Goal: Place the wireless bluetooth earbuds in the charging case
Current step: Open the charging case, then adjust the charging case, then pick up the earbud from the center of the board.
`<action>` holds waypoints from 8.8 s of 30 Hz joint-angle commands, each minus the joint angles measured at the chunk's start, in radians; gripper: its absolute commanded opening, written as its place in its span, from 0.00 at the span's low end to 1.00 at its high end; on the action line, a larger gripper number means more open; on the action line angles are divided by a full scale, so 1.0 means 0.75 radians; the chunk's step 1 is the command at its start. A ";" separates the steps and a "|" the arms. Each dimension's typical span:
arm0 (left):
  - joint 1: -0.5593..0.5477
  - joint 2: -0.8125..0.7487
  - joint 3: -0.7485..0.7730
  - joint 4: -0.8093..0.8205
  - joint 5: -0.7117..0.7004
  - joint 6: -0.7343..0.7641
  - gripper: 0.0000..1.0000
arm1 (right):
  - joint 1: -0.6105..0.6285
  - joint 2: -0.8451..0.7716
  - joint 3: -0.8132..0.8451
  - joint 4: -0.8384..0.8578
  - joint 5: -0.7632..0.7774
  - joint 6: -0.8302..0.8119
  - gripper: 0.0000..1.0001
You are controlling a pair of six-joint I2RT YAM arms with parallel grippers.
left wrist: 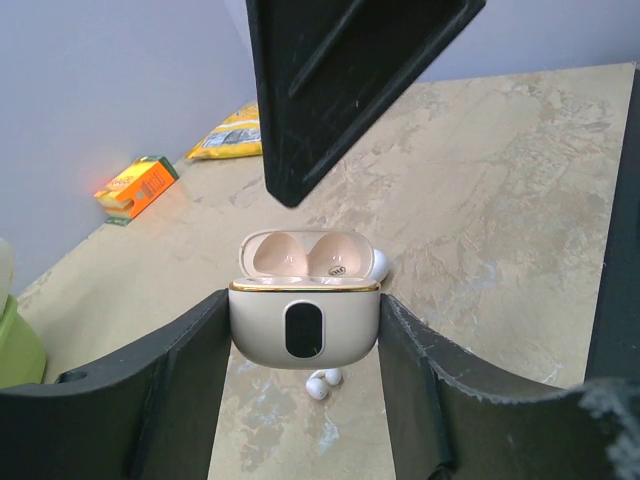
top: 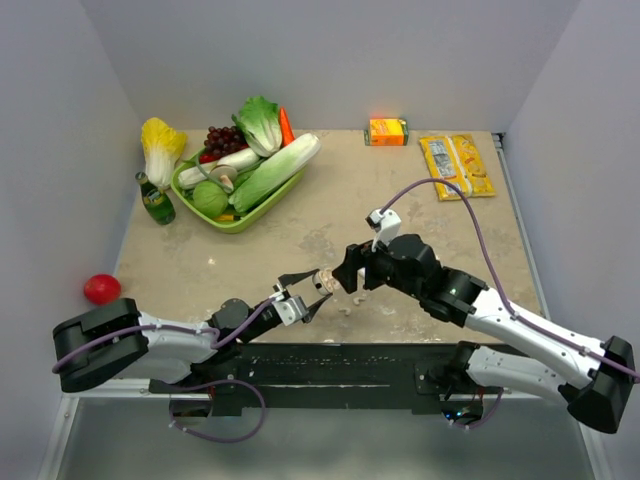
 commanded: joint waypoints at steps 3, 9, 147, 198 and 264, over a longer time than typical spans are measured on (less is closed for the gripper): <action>0.001 -0.018 -0.006 0.596 0.007 0.018 0.00 | -0.003 -0.044 -0.010 0.129 -0.152 0.037 0.79; -0.001 -0.022 0.001 0.628 0.004 0.010 0.00 | -0.019 -0.007 -0.059 0.238 -0.242 0.117 0.71; 0.306 -0.202 0.579 -0.758 0.970 -0.659 0.61 | 0.005 -0.107 0.368 -0.327 -0.410 -0.675 0.00; 0.306 -0.402 -0.153 0.229 0.336 -0.917 0.00 | 0.003 -0.284 -0.169 0.082 0.135 -0.061 0.59; 0.279 -0.384 -0.316 0.273 0.313 -0.892 0.00 | 0.118 0.553 -0.284 0.303 0.173 0.121 0.01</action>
